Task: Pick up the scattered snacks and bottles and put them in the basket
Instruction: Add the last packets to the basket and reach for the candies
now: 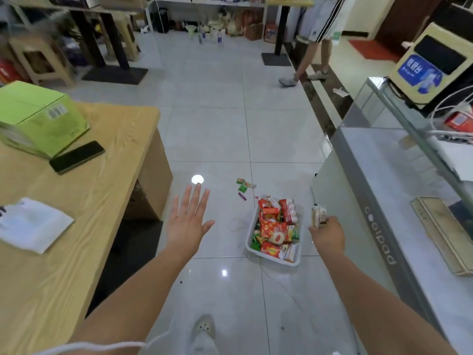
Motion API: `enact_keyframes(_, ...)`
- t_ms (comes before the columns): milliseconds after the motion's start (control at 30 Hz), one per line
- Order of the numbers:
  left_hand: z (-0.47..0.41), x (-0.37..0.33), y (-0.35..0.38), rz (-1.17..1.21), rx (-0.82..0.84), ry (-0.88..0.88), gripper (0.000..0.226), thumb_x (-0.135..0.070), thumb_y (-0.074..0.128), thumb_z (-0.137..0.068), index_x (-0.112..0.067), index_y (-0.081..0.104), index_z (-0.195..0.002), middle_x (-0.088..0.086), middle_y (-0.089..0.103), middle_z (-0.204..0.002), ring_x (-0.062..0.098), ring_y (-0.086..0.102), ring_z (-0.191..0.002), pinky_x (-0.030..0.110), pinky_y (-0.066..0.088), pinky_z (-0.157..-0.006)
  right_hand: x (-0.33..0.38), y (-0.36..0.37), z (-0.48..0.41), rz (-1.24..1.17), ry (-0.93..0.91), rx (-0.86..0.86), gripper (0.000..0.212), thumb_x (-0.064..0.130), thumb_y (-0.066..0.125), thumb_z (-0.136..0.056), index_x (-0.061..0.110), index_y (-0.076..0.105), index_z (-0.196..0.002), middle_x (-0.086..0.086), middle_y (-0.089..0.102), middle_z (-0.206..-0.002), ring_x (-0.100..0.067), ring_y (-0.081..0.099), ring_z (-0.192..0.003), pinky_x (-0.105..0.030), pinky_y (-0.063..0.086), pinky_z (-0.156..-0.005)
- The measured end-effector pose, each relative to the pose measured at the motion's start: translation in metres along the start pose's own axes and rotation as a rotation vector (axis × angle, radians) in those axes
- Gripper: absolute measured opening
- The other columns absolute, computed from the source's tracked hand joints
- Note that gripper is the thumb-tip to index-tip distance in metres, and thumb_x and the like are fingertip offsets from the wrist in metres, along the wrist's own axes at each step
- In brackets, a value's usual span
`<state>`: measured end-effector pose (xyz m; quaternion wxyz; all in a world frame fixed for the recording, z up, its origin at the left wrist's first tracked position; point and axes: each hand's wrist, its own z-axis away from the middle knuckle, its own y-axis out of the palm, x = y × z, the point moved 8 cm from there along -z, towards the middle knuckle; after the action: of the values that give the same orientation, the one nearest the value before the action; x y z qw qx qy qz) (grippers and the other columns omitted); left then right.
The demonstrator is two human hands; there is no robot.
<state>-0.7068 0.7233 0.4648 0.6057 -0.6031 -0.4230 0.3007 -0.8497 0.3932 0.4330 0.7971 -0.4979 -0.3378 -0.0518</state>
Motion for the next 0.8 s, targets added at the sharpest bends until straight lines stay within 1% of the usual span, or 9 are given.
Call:
enact_keyframes(167,-0.078,0.026,0.009,0.015,-0.023,0.063,0.078,-0.057,0.021,-0.095,-0.019,-0.020,-0.149,0.006,-0.022,-0.157,0.026,-0.022,-0.144,0.045,-0.017,-0.114,0.025,0.023,-0.026,-0.009,0.088,-0.033,0.034,0.014,0.068,-0.082,0.000,0.053,-0.109,-0.021,0.063,-0.107,-0.036,0.060,-0.101,-0.035,0.043,-0.076)
enact_keyframes(267,-0.132,0.025,0.011,0.069,-0.012,0.062,0.075,-0.056,0.018,-0.096,-0.019,-0.022,-0.148,0.005,-0.024,-0.156,0.025,-0.022,-0.144,0.045,-0.011,-0.116,0.036,0.026,-0.048,0.004,0.111,-0.074,0.038,0.018,0.069,-0.082,0.002,0.053,-0.113,-0.021,0.062,-0.110,-0.036,0.060,-0.101,-0.036,0.045,-0.079)
enact_keyframes(333,-0.167,0.018,0.017,0.082,-0.021,0.085,0.074,-0.056,0.018,-0.097,-0.019,-0.020,-0.148,0.006,-0.020,-0.157,0.025,-0.018,-0.145,0.044,-0.011,-0.116,0.039,0.027,-0.068,0.047,0.123,-0.103,0.042,0.022,0.070,-0.082,0.006,0.053,-0.118,-0.020,0.056,-0.115,-0.036,0.059,-0.101,-0.038,0.047,-0.084)
enact_keyframes(433,-0.221,0.004,0.030,0.061,-0.033,0.158,0.075,-0.056,0.021,-0.093,-0.018,-0.008,-0.150,0.007,-0.002,-0.159,0.025,-0.006,-0.146,0.042,-0.014,-0.113,0.034,0.031,-0.104,0.135,0.193,-0.157,0.041,0.022,0.069,-0.081,0.013,0.055,-0.119,-0.019,0.047,-0.117,-0.035,0.055,-0.103,-0.040,0.045,-0.090)
enact_keyframes(500,-0.263,-0.006,0.046,0.052,-0.050,0.188,0.074,-0.056,0.017,-0.093,-0.018,-0.013,-0.150,0.006,-0.011,-0.158,0.024,-0.013,-0.146,0.041,-0.022,-0.109,0.030,0.040,-0.136,0.159,0.257,-0.164,0.041,0.021,0.069,-0.080,0.014,0.056,-0.118,-0.020,0.047,-0.117,-0.037,0.053,-0.107,-0.042,0.044,-0.093)
enact_keyframes(567,-0.305,-0.019,0.075,0.058,-0.045,0.201,0.074,-0.056,0.011,-0.094,-0.018,-0.025,-0.146,0.004,-0.024,-0.155,0.021,-0.030,-0.140,0.041,-0.028,-0.106,0.029,0.058,-0.174,0.166,0.297,-0.158,0.044,0.021,0.070,-0.079,0.013,0.054,-0.119,-0.020,0.047,-0.118,-0.039,0.052,-0.109,-0.045,0.043,-0.094)
enact_keyframes(667,-0.366,-0.034,0.139,0.026,-0.024,0.241,0.073,-0.057,0.003,-0.091,-0.018,-0.029,-0.143,0.004,-0.024,-0.156,0.021,-0.044,-0.133,0.042,-0.026,-0.109,0.025,0.106,-0.233,0.231,0.344,-0.126,0.046,0.017,0.068,-0.079,0.010,0.052,-0.122,-0.022,0.048,-0.118,-0.041,0.054,-0.105,-0.046,0.044,-0.091)
enact_keyframes(700,-0.386,-0.038,0.163,0.025,-0.032,0.256,0.071,-0.057,0.002,-0.092,-0.018,-0.024,-0.145,0.005,-0.019,-0.158,0.022,-0.042,-0.134,0.043,-0.022,-0.111,0.021,0.127,-0.252,0.248,0.355,-0.113,0.045,0.015,0.067,-0.079,0.009,0.052,-0.121,-0.023,0.048,-0.117,-0.041,0.054,-0.104,-0.045,0.044,-0.090)
enact_keyframes(800,-0.437,-0.052,0.246,0.026,-0.007,0.284,0.072,-0.056,0.004,-0.092,-0.017,-0.001,-0.151,0.006,0.002,-0.160,0.024,-0.018,-0.145,0.044,-0.007,-0.117,-0.001,0.198,-0.303,0.300,0.381,-0.064,0.037,0.012,0.061,-0.081,0.008,0.051,-0.117,-0.022,0.049,-0.112,-0.039,0.056,-0.099,-0.042,0.044,-0.084)
